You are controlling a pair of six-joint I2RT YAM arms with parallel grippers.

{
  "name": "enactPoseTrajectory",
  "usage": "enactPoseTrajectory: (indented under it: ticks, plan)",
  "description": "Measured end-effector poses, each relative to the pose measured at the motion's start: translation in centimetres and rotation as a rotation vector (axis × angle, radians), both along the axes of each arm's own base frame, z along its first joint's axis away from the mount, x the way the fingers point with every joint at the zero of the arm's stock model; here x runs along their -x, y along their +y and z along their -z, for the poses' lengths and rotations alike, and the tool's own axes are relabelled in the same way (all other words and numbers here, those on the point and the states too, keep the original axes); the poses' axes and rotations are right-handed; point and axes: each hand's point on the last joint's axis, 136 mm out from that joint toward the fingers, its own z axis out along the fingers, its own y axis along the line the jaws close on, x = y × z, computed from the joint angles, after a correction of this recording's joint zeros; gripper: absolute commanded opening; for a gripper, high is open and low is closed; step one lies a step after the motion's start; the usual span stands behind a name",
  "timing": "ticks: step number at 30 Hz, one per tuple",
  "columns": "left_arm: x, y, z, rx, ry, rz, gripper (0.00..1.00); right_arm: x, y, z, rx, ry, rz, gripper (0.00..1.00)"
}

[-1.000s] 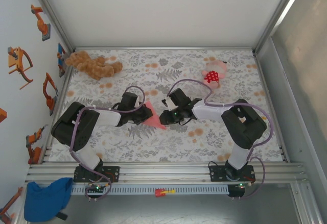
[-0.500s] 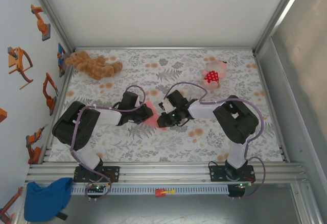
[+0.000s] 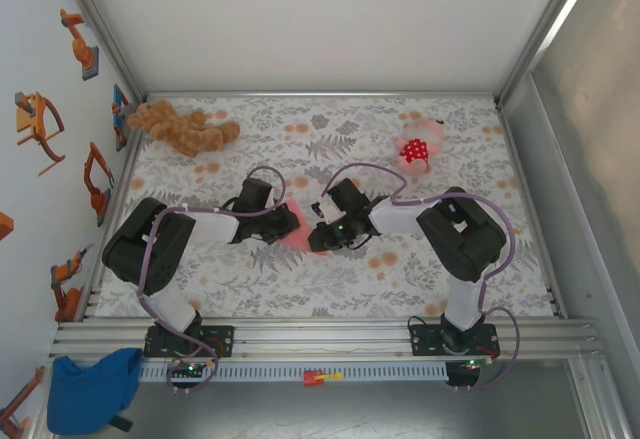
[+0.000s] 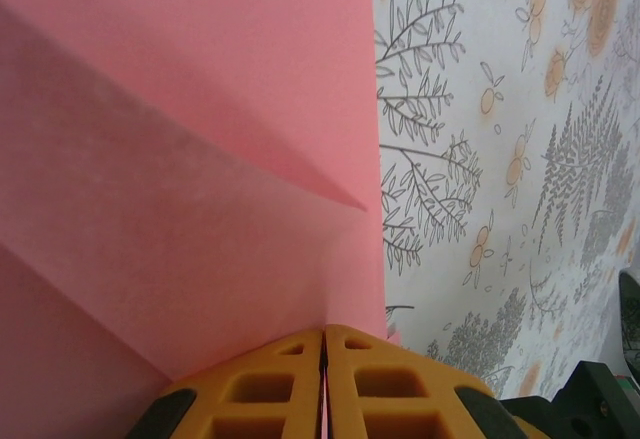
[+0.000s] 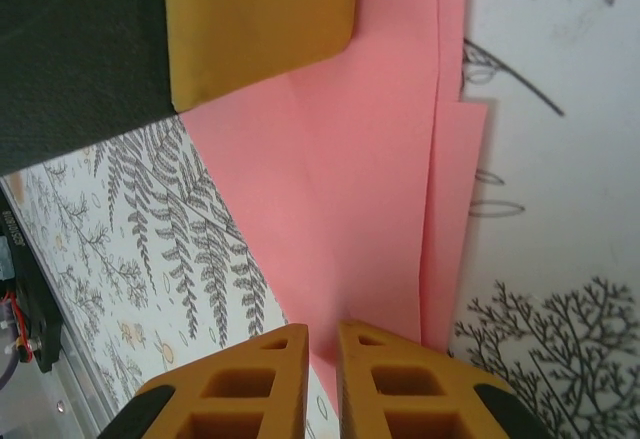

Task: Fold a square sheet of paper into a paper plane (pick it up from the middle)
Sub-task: Fourth fold the wing at the center of the table.

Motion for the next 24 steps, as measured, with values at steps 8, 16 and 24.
enactPoseTrajectory:
  ticks: [8,16,24]
  plan:
    - [0.2,-0.1,0.0,-0.005,0.006,0.01,0.09,1.5,-2.2,-0.3,-0.009,0.008,0.027,0.16]
    - [0.2,-0.1,0.0,-0.008,-0.001,0.019,0.09,0.0,-2.5,-2.2,-0.04,-0.034,0.083,0.15]
    - [0.2,-0.1,0.0,-0.011,0.003,0.022,0.09,-3.1,0.6,-2.6,-0.066,-0.058,0.058,0.09]
